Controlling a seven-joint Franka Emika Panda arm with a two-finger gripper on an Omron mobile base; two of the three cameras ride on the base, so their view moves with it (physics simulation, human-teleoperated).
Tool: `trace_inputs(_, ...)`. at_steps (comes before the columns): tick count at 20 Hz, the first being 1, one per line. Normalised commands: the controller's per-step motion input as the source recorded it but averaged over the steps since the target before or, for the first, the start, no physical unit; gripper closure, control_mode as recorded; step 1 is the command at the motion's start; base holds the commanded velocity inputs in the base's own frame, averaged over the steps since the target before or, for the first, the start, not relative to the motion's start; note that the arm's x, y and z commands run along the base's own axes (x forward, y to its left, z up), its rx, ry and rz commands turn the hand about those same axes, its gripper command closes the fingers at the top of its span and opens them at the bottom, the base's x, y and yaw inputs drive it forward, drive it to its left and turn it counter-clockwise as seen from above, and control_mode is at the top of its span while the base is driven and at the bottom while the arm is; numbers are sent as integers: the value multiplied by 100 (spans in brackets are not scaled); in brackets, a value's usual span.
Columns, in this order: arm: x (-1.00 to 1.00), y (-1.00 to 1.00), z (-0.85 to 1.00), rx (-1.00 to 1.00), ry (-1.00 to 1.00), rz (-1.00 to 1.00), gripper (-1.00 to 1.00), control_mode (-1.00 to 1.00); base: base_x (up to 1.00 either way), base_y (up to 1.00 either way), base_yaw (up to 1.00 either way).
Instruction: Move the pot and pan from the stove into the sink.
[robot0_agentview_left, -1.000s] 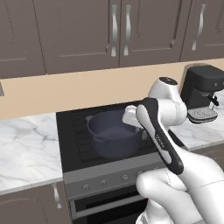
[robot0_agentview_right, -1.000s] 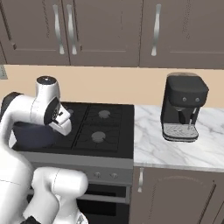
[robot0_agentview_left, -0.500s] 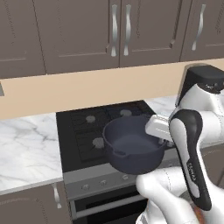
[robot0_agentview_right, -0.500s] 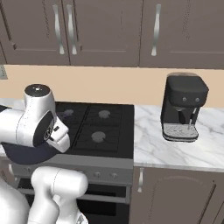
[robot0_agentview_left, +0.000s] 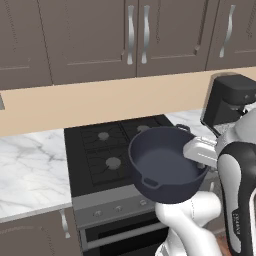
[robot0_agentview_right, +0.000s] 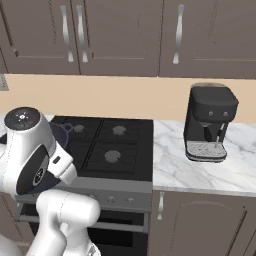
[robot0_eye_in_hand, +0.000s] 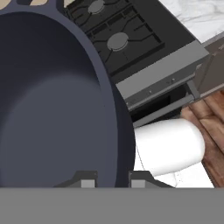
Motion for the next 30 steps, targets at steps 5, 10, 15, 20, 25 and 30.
trace_inputs(5,-3,0,0,0,0,0,100,-100,0,0,0)
trace_inputs(10,-8,0,-1,0,0,0,100,100,-57,-14,0)
trace_inputs(15,0,0,0,0,0,0,100,100,-73,-26,-1)
trace_inputs(20,0,0,0,0,0,0,100,100,-30,-32,-20)
trace_inputs(25,0,0,0,0,0,0,100,100,0,-36,-37)
trace_inputs(30,0,0,0,0,0,0,100,100,0,-36,-40)
